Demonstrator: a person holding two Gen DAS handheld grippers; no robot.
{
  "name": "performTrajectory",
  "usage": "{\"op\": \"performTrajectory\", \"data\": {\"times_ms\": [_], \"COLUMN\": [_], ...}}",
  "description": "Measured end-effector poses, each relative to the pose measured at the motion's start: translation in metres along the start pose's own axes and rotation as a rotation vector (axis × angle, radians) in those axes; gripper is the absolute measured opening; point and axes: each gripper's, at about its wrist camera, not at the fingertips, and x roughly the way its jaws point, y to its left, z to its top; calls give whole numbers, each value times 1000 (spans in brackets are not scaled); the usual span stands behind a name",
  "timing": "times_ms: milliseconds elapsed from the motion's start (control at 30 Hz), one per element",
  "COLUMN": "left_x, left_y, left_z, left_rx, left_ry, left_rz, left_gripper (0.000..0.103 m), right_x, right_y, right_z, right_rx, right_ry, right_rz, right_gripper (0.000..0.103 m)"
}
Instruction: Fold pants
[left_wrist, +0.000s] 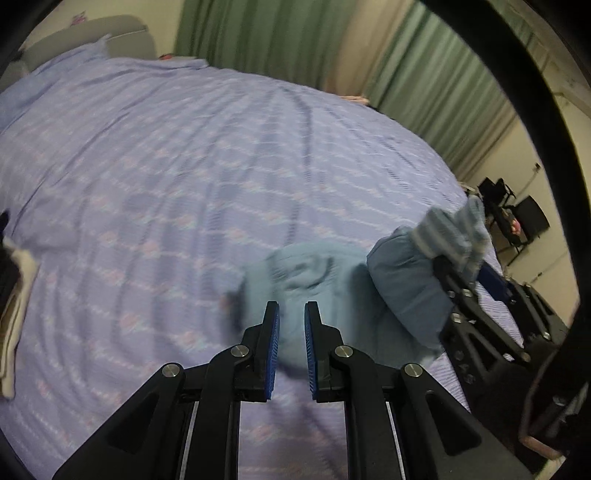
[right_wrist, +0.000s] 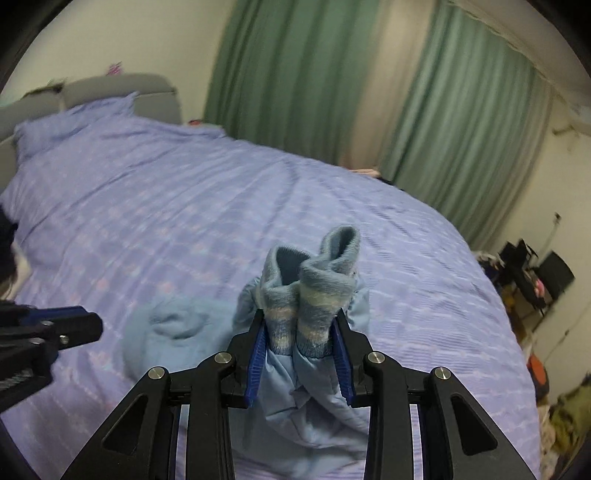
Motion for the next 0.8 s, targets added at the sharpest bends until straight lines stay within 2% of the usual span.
{"op": "performTrajectory", "data": {"times_ms": [133,200,367,433,600,667,800], "left_x": [-5,-10,-21,-27,-35,-35,-32], "left_y": [21,31,38,34,6,-6,-27], "left_z": [-12,-17,-16,-14,3,8,9], "left_rx": [-30,-42,-38,-26,49,85,106], "left_ry": [6,3,-13,-31,-62,-67,-57], "left_rz": [29,38,54,45,-67,-81,-127], "left_gripper": [18,22,30,38,40,40,45], "right_x": [11,14,19,21,13,-6,-43], "right_y": [33,43,48,44,24,8,-29], "right_z": [-9,-15,-25,-25,-28,-28,-26], "right_rx": [-43,-33,17,63,119,133,146], "right_ry": [32,41,82,103,118,78,1], "right_rz": [97,154,321,373,419,432,368], "right_gripper": [42,56,67,67,67,67,71]}}
